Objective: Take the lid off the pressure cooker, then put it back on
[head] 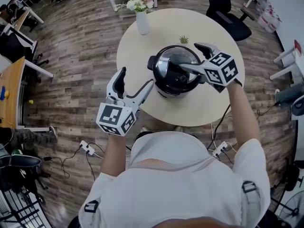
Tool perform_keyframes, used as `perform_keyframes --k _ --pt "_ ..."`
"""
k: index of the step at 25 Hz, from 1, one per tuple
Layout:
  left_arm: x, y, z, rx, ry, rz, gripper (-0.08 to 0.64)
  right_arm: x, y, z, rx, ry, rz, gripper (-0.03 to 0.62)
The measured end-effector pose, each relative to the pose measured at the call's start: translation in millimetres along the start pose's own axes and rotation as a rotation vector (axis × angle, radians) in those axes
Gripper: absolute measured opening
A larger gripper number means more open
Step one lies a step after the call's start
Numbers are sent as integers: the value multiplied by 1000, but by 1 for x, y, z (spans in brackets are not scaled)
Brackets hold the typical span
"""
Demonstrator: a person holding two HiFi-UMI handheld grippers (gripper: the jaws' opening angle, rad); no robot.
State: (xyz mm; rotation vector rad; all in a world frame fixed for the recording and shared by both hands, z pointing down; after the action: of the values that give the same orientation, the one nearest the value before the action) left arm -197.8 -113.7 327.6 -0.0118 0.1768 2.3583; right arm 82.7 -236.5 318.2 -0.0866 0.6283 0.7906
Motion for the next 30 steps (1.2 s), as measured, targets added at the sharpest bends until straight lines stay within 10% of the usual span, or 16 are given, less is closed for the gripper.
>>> perform_keyframes --k 13,30 --pt "15 0 9 14 -7 -27 411 -107 6 20 232 534 -204 442" --pt "21 6 9 31 3 -34 411 -130 16 27 270 687 -216 434"
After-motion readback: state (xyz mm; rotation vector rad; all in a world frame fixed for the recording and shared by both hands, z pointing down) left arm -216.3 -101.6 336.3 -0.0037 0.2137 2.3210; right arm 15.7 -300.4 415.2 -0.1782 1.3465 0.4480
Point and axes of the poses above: the fingertips, and each gripper's own axes: x backward along the fingers, y to its left, z out of its underside, the point moved 10 cm from there along x, backward along the fingers, and after that the axes turned 11 degrees about z, right-handed, at the moved point
